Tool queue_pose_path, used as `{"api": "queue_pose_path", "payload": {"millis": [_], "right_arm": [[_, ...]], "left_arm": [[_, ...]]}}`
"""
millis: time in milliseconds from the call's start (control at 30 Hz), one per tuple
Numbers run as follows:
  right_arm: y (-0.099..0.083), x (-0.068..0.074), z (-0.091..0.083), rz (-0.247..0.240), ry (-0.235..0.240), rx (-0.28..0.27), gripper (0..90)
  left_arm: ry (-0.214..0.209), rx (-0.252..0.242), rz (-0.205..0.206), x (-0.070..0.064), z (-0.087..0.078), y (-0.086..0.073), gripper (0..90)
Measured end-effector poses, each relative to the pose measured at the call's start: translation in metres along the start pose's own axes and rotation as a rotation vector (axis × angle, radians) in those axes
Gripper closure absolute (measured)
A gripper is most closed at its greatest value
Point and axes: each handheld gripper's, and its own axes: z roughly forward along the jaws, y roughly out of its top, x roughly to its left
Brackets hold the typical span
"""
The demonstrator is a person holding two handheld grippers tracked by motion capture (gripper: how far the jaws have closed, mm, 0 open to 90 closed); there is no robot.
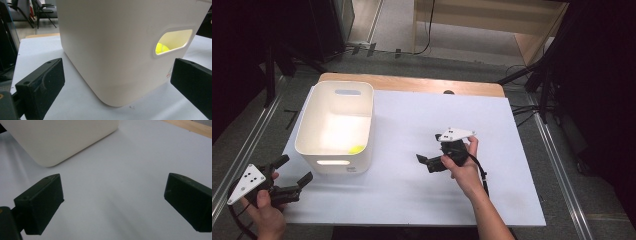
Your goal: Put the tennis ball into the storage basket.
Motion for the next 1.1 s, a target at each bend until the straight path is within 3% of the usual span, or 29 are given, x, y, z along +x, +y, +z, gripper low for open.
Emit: {"api": "queue_pose_path", "payload": {"millis": [433,1100], "right_arm": [[-0.041,-0.018,-0.025,0.049,-0.053,-0.04,1.4],[-0.079,-0.036,-0.065,0.1,-0.122,-0.086,1.4]], "left_arm": [[0.003,0.003,0.002,0.0,0.0,0.0,0.0],[0.006,0.006,0.003,0.0,0.0,0.0,0.0]]}}
